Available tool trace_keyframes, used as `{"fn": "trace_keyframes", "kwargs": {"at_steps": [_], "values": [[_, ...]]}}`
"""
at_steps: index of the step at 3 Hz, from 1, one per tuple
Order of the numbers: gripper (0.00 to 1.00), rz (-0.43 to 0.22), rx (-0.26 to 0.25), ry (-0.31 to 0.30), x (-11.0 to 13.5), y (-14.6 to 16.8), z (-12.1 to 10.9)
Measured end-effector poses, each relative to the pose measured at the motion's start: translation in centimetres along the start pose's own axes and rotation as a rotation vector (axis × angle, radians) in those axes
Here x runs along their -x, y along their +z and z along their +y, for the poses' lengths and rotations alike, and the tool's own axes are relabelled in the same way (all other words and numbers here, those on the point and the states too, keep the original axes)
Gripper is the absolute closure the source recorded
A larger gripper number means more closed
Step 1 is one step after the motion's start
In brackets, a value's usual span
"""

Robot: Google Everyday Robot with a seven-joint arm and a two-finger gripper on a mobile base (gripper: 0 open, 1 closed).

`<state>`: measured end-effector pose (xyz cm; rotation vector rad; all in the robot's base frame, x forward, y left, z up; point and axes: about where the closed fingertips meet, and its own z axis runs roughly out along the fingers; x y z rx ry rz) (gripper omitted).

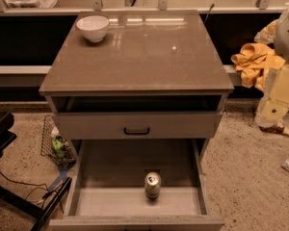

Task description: Pick 7up can from middle drawer and place on counter

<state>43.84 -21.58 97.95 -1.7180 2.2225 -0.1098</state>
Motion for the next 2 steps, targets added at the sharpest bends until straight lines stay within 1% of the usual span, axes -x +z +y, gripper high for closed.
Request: {"fn": "trace_keyframes", "kwargs": {"at_steps": [1, 2], "values": [[0.00, -0.006, -0.003, 0.001, 0.1, 0.0, -0.1], [0.00, -0.074, 0.001, 0.017, 0.0, 1.3, -0.1]]}}
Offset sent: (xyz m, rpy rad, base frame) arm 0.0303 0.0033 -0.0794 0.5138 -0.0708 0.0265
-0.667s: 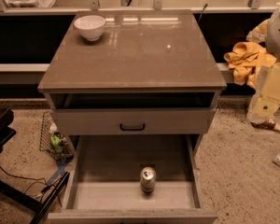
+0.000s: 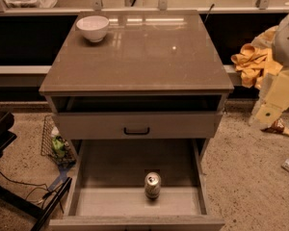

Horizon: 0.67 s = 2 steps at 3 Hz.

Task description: Pick 7up can from middle drawer and place on counter

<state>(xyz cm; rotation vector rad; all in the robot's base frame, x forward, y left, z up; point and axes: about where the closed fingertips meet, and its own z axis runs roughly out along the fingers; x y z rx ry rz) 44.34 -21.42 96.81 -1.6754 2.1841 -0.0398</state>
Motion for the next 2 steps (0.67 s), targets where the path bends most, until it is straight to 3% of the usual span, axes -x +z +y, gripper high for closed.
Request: {"fn": "trace_keyframes", "kwargs": {"at_steps": [1, 2], "values": [[0.00, -0.174, 0.042, 0.031, -2.2, 5.7, 1.4], [0.00, -0.391, 0.092, 0.070, -3.1, 13.7, 4.5]]}}
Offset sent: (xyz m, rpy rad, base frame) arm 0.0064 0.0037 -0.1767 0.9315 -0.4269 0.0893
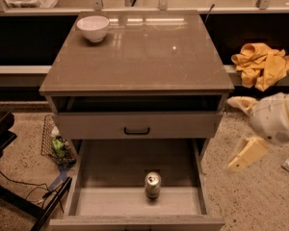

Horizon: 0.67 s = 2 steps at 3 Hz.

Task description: Pick 7up can from middle drawer and place on counter

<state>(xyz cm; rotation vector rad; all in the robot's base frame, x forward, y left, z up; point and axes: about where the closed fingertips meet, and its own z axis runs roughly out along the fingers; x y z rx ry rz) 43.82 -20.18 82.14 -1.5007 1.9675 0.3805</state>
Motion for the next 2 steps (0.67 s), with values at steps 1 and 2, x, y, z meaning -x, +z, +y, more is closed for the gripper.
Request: {"fn": "trace_keyframes", "kwargs": {"at_steps": [1, 2], "values": [[0.00, -0.249, -0.027, 0.066, -1.9, 5.7, 1.0], [0.00, -0.482, -0.127, 0.100, -2.9, 7.9, 0.3]]}}
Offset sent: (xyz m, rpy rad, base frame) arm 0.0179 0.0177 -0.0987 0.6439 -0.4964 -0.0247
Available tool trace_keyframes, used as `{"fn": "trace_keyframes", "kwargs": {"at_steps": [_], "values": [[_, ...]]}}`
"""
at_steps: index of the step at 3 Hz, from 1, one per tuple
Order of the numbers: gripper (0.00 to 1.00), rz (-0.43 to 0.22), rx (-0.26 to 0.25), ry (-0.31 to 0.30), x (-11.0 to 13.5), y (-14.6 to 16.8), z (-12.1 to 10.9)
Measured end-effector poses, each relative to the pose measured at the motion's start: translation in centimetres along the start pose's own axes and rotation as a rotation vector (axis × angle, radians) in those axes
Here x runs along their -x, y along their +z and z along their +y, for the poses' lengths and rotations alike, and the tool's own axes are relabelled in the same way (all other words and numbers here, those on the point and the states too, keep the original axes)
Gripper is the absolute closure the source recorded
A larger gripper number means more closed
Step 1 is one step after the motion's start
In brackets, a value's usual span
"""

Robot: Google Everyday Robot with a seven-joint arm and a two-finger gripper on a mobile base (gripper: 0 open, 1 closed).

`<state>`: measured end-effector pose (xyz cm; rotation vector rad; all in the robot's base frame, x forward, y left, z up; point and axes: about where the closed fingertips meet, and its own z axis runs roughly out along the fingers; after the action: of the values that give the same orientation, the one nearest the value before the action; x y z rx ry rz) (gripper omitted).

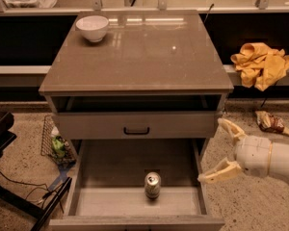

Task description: Pick 7up can from middle drawer and place on counter

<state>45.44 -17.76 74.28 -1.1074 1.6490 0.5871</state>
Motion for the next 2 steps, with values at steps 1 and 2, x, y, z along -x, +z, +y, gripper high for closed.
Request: {"fn": "trace_keyframes", "kwargs": {"at_steps": [1, 2], "values": [[0.00, -0.108, -0.036, -0.075, -1.64, 0.68, -0.53], [0.00, -0.110, -0.023, -0.099, -2.07, 1.21, -0.38]]}}
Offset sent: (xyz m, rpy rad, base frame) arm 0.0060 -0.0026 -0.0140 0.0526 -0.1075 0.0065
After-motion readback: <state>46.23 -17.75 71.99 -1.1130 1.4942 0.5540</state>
